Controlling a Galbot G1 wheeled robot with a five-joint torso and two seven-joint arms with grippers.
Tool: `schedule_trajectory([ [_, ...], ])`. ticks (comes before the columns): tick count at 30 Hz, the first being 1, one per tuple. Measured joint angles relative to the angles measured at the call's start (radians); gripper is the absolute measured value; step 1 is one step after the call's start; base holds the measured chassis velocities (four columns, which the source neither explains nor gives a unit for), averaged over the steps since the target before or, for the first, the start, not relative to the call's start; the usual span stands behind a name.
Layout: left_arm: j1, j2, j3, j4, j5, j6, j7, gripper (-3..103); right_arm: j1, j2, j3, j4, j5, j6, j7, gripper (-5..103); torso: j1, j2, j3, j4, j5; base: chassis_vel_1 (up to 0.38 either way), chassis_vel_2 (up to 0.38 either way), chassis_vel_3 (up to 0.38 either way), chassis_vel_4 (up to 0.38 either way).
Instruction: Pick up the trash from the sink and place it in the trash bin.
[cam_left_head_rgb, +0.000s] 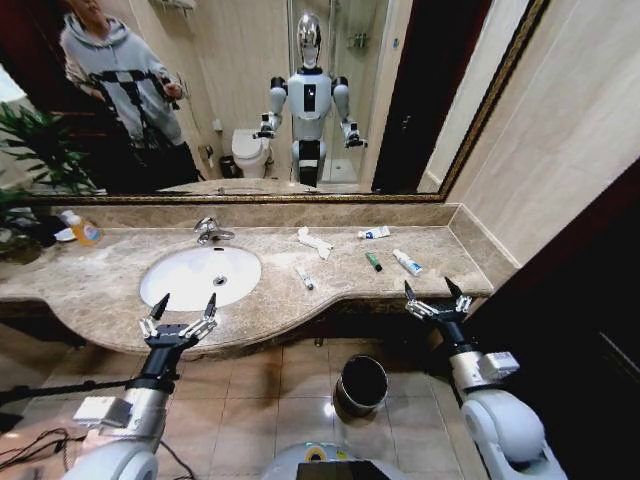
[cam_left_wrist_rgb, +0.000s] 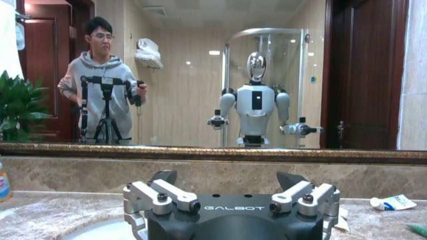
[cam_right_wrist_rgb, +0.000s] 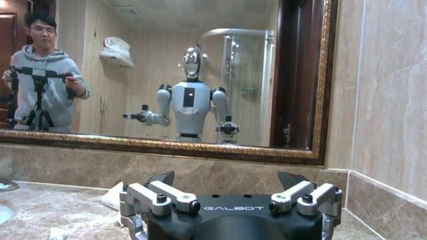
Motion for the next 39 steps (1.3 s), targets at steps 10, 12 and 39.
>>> schedule_trajectory([
  [10, 0.000, 0.000, 0.000, 0.000, 0.000, 0.000, 0.000, 100, 0.005, -0.009, -0.003, -0.014, -0.006, -0.005, -0.031, 100, 0.000, 0.000, 0.000, 0.0000, 0.0000, 0.000, 0.000, 0.000, 0.000],
  [12, 0.000, 0.000, 0.000, 0.000, 0.000, 0.000, 0.000, 100, 0.004, -0.011, -0.003, -0.016, -0.006, -0.006, -0.036, 100, 0.000, 0.000, 0.000, 0.0000, 0.0000, 0.000, 0.000, 0.000, 0.000],
  [39, 0.000, 0.000, 0.000, 0.000, 0.000, 0.000, 0.000, 100, 0.360, -0.201, -0.087, -0.400, 0.117, -0.124, -0.073, 100, 0.000, 0.000, 0.000, -0.0002, -0.0001, 0.000, 0.000, 0.000, 0.000],
])
